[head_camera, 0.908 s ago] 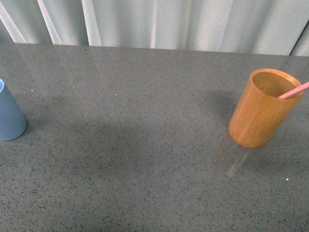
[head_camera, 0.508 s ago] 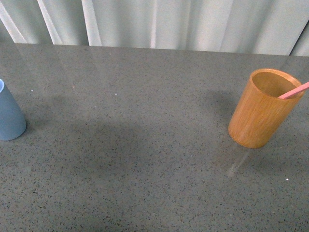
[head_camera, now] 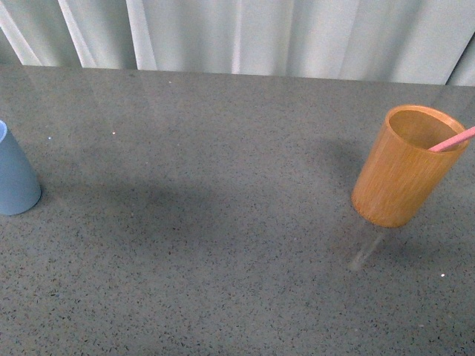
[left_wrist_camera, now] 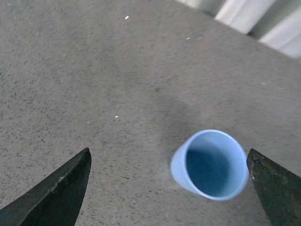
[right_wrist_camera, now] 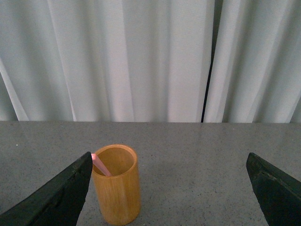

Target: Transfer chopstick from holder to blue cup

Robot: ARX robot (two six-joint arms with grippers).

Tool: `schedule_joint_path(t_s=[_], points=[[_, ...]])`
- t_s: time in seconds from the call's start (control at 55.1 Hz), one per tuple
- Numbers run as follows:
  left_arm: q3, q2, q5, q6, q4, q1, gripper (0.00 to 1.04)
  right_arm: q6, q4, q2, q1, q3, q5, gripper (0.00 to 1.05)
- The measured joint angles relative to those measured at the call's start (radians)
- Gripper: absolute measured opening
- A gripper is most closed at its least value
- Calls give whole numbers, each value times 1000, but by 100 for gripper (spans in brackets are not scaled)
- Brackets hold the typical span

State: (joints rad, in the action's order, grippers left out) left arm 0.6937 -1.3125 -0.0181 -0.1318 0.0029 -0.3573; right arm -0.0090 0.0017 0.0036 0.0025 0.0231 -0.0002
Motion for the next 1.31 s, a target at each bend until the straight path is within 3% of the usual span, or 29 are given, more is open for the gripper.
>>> schedule_joint_path(t_s=[0.327,0.908,1.089,1.307], points=[[130,-346,73,13,22,50,98,0,0,0,0,0,0,95],[194,-501,140,30,16,99,98,0,0,0,0,0,0,95],[225,-533,175,32,-39,122,71,0,0,0,0,0,0,95],[276,-535,184,24,-138,164,30,0,0,0,0,0,0,95]])
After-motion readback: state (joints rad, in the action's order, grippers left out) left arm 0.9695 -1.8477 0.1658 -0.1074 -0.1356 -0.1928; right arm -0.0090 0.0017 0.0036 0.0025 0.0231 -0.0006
